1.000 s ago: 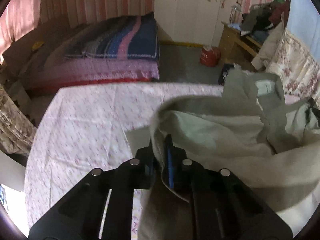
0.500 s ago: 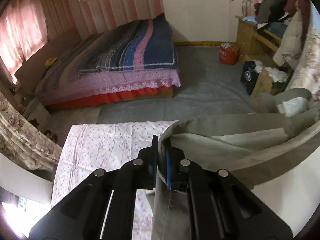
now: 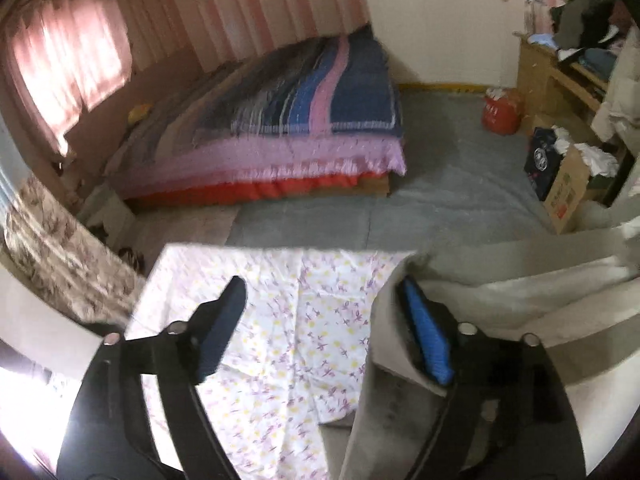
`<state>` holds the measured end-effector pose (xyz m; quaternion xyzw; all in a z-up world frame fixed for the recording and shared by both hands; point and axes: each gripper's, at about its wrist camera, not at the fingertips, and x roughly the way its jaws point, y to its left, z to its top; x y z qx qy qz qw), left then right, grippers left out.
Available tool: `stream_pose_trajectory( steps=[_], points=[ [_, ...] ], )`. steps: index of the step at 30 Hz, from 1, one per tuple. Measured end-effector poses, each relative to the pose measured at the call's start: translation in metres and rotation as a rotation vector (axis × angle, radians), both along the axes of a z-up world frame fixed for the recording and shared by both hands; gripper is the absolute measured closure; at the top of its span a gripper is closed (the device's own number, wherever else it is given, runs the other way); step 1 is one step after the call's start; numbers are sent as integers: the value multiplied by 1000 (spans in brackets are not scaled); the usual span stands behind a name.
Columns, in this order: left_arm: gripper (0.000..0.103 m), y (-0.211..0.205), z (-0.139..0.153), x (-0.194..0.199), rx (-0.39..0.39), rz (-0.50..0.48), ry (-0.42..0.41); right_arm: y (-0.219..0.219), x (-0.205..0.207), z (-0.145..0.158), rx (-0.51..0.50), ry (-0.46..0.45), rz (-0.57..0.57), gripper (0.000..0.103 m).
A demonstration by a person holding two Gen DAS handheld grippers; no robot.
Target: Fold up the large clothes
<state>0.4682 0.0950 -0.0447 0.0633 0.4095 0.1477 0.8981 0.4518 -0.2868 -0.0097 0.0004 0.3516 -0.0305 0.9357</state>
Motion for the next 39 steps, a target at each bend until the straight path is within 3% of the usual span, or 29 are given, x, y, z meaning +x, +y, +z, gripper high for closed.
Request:
stream_pose_trajectory(
  steps=[5,8,13,19,22,27,32,34,37,39],
  points=[
    [3,-21,54,-51,-32,-106,-117,15,-68,50,87,-89,119,4],
    [3,-41,72,-89,-80,-177,-139,32,-103,57,94,-88,186,3],
    [3,-85,61,-140,-201,-306,-109,57,-155,39,140,-38,242,3],
    [3,-149,36,-183,-212,-417,-94,109,-180,21,53,38,308,3],
    [3,-167,24,-167,-191,-440,-27,122,-160,1,60,162,299,3],
    [3,-163,2,-110,-175,-353,60,132,-110,-39,31,299,232,3],
    [3,-148,-23,-64,-49,-244,53,120,-64,-62,51,328,147,3],
    [3,-137,-34,-48,-48,-216,71,116,-45,-71,66,330,145,3],
    [3,-128,-44,-24,-59,-197,84,122,-23,-81,7,325,167,2],
    [3,-128,-43,-11,-44,-198,55,125,-8,-83,-10,289,191,1]
  ],
)
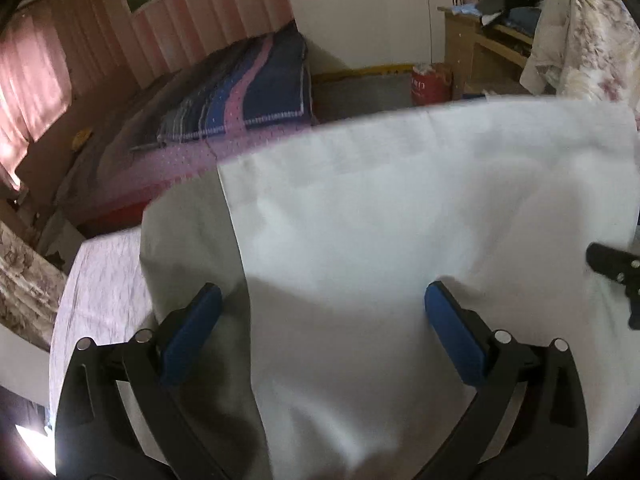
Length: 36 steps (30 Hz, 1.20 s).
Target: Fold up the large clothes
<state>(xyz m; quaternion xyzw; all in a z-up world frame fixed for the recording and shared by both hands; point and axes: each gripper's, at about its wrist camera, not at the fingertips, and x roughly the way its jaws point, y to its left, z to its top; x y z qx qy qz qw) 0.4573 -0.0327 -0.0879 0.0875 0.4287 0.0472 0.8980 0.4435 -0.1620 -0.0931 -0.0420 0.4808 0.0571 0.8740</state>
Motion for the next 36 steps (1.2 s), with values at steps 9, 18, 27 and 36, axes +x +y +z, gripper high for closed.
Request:
stream_pose_trajectory(
  steps=[9,18,27,36],
  points=[
    [3,64,-1,39,-2,198,-50,-50,45,-5,216,-79,-19,1],
    [3,119,-9,45,7,281,-30,-126,42,-4,216,-135,-265,3],
    [3,141,34,-19,-288,157,-123,-174,-20,45,148,-161,-173,2],
    [3,113,58,-158,-291,162,-171,-184,-161,51,193,-150,-90,2]
  ],
)
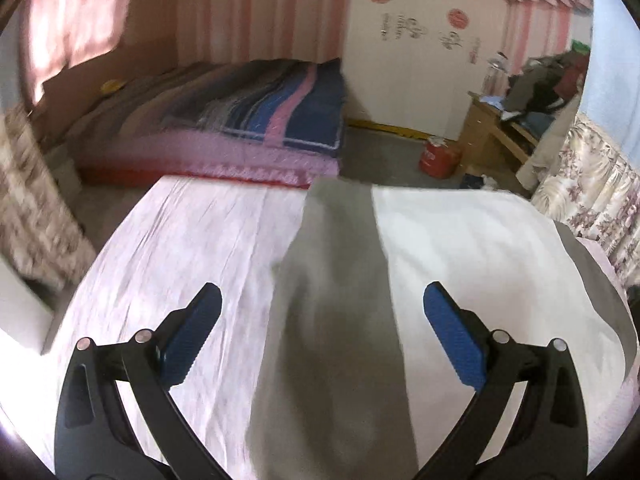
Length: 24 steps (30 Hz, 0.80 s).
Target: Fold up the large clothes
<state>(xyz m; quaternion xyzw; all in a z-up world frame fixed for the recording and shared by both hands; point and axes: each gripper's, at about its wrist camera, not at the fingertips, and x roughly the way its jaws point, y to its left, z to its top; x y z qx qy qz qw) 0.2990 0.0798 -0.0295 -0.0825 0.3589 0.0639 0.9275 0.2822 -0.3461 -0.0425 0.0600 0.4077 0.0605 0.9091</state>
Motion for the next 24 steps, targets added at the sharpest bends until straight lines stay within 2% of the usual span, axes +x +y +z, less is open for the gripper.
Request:
stream_pose_trajectory(
  steps=[3,6,8,12,15,18,20,22,24],
  points=[
    [3,-13,-10,-33,-35,1,-26,-6,-22,-12,-1,52,-12,2],
    [3,-38,-16,-48,-5,-56,-36,4,-35,-25,-19,66,-8,2],
    [3,-58,-15,-48,36,-77,-14,9,-37,-34,-38,72,-21,2],
    [3,-79,-13,-58,6,-120,-14,5,-34,-50,42,102,-39,2],
    [3,-95,-23,-55,-5,-136,-3,-4,-33,-64,150,118,-43,2],
    [3,-107,-43,-52,-29,-145,25,6,-37,-62,82,86,-35,2],
    [3,-115,-48,-52,0,-169,17,15,-39,-64,39,84,-29,3],
    [3,-124,-52,-56,42,-182,-1,21,-40,-61,25,62,-4,11],
    [3,-128,-56,-55,61,-185,9,28,-42,-57,40,51,31,36]
  ],
)
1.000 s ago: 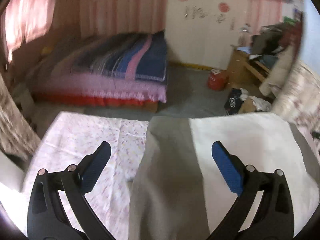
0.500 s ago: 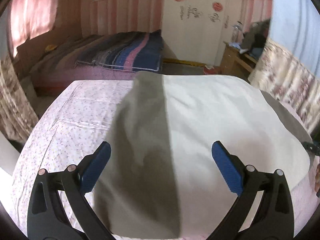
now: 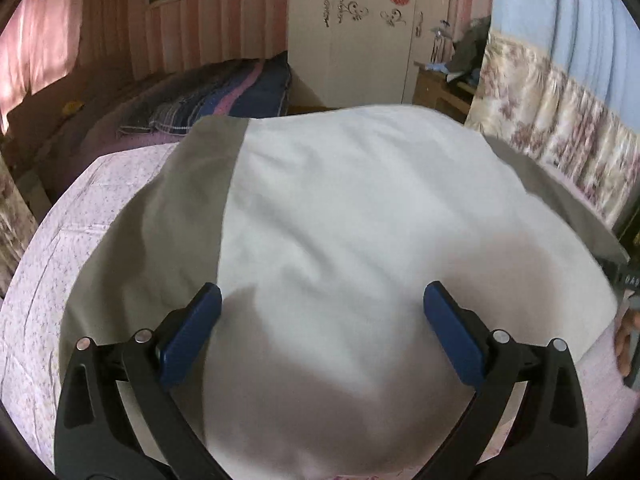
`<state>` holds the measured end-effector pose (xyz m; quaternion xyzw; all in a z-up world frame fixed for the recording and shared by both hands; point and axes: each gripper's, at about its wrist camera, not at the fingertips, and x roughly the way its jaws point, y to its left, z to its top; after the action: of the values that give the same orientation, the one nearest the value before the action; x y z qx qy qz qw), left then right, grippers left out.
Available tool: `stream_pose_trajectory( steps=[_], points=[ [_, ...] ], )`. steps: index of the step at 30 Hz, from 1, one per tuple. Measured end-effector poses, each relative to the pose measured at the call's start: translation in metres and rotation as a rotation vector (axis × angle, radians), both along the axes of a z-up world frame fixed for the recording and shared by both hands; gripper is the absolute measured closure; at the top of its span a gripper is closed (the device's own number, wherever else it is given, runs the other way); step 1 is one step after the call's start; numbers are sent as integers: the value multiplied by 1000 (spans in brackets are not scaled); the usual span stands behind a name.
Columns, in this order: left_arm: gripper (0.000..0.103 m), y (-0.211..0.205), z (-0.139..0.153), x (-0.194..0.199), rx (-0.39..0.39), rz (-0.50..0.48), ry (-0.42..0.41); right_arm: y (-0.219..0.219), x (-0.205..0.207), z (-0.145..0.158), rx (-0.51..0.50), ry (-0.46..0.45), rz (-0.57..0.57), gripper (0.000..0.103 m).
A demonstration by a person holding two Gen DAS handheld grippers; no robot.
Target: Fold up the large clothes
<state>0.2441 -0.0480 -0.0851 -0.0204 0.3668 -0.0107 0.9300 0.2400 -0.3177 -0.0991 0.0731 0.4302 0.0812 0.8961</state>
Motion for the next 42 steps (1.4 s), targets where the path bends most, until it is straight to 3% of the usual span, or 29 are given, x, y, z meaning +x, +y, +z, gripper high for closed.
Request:
stream_pose_trajectory(
  steps=[3,12,16,20,24,28,35,42],
  points=[
    [3,-3,-4,-2,18,5,-7,14,-4,5,-73,-21,13,47],
    [3,-6,0,-8,2,9,-39,14,-11,13,-53,-79,-14,81],
    [3,-31,17,-10,-28,-77,-71,11,-11,17,-38,-98,-26,84],
    [3,-60,12,-2,53,-123,-49,10,-13,20,-25,-113,-36,86],
    [3,-49,-15,14,-59,-107,49,6,-14,24,18,-124,-38,88],
    [3,-50,-17,16,-50,-106,59,2,-16,33,87,-139,-44,90],
    [3,-51,-21,19,-50,-101,74,17,-16,84,215,-217,8,92],
    [3,-41,-16,17,-100,-100,47,79,-6,126,167,-244,113,92]
  ],
)
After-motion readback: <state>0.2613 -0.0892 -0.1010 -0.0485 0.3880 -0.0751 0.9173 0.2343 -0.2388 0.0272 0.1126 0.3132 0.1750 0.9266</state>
